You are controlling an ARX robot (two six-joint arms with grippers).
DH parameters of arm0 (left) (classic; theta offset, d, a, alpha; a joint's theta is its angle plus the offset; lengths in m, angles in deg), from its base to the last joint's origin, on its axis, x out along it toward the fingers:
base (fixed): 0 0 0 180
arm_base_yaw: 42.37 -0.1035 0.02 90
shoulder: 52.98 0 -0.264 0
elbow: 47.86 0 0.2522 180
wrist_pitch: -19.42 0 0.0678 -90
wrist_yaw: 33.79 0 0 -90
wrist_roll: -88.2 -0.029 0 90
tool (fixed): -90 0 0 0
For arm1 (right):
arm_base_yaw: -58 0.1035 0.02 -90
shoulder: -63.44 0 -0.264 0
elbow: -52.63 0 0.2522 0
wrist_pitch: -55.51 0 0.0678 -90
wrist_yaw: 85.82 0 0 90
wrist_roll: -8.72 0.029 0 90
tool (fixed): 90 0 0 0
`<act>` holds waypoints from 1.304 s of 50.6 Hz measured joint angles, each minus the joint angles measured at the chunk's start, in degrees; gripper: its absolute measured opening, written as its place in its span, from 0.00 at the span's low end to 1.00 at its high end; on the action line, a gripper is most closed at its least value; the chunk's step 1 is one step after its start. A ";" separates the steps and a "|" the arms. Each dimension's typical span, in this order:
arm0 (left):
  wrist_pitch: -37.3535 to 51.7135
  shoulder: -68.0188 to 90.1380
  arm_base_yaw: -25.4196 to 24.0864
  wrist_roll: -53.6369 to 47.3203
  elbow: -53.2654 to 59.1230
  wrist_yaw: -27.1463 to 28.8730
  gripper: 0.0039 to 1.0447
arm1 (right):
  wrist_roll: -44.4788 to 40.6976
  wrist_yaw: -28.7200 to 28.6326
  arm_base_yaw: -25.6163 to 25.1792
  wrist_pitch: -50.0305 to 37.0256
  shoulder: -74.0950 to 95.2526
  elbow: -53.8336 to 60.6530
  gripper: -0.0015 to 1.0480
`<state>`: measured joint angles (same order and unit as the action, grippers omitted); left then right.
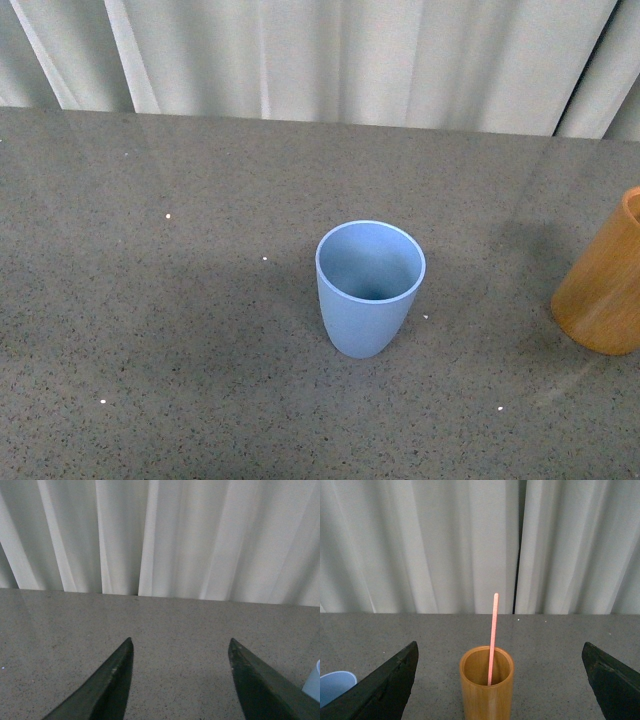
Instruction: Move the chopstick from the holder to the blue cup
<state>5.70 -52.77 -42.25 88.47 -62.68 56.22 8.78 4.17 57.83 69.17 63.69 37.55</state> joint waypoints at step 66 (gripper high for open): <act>0.00 -0.02 0.00 -0.02 0.00 0.00 0.94 | 2.64 -1.44 -6.21 -54.84 95.21 -23.74 0.90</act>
<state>5.70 -52.79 -42.25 88.45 -62.68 56.22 11.42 2.73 51.62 14.33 158.90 13.81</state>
